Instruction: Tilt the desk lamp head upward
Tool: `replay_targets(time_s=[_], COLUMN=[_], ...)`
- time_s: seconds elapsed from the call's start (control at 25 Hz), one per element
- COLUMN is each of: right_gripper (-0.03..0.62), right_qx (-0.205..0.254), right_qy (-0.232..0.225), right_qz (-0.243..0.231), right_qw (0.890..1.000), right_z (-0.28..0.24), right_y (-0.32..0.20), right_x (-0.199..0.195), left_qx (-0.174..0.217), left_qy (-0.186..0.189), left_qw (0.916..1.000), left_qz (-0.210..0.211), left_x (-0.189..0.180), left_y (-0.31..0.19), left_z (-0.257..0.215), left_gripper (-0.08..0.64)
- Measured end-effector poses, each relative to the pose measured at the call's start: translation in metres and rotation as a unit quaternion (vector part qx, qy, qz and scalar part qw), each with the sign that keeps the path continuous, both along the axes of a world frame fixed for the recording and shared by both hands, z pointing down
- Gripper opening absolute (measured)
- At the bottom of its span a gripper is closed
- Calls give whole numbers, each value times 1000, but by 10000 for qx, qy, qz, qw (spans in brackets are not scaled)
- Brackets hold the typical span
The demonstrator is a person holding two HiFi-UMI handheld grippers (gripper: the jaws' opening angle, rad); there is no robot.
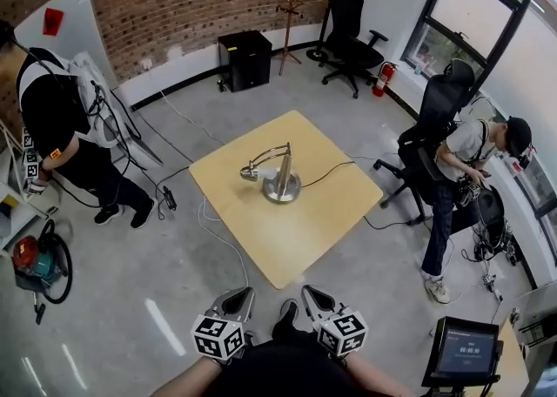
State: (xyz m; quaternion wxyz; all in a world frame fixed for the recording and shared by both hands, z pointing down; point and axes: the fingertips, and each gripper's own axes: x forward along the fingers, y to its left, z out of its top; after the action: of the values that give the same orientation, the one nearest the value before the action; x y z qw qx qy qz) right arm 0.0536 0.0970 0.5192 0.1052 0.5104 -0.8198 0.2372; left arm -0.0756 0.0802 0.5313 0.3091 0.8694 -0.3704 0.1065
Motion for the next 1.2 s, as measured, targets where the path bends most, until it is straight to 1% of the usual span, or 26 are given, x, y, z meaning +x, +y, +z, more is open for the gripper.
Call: replay_targets(time_s=[0.08, 0.24, 0.36, 0.52, 0.8, 0.96, 1.08, 1.2], right_gripper=[5, 5, 5, 5, 5, 5, 5, 5], right_qx=[86, 148, 176, 146, 212, 254, 155, 62], right_qy=[26, -64, -47, -74, 49, 47, 119, 262], right_qz=[-85, -163, -262, -309, -186, -178, -137, -39], right_qw=[9999, 9997, 9995, 9994, 9996, 9995, 9997, 9996], right_z=[-6, -6, -3, -4, 3, 2, 7, 14], right_y=[-20, -55, -74, -96, -150, -188, -220, -252], right_x=[16, 46, 61, 74, 92, 92, 87, 80], left_qx=[84, 263, 207, -7, -140, -236, -205, -299], left_qy=[-17, 2, -31, -48, -144, -102, -215, -310], left_qw=[9999, 9996, 9996, 9988, 9975, 9970, 9969, 9963], left_qz=[-55, -111, -178, -488, -679, -727, -723, -742], left_x=[19, 55, 66, 63, 54, 50, 44, 36], left_y=[-18, -50, -59, -76, -121, -167, -210, -248], left_z=[-8, -18, -14, -7, 8, 22, 34, 52], left_gripper=[6, 6, 6, 6, 6, 6, 8, 9])
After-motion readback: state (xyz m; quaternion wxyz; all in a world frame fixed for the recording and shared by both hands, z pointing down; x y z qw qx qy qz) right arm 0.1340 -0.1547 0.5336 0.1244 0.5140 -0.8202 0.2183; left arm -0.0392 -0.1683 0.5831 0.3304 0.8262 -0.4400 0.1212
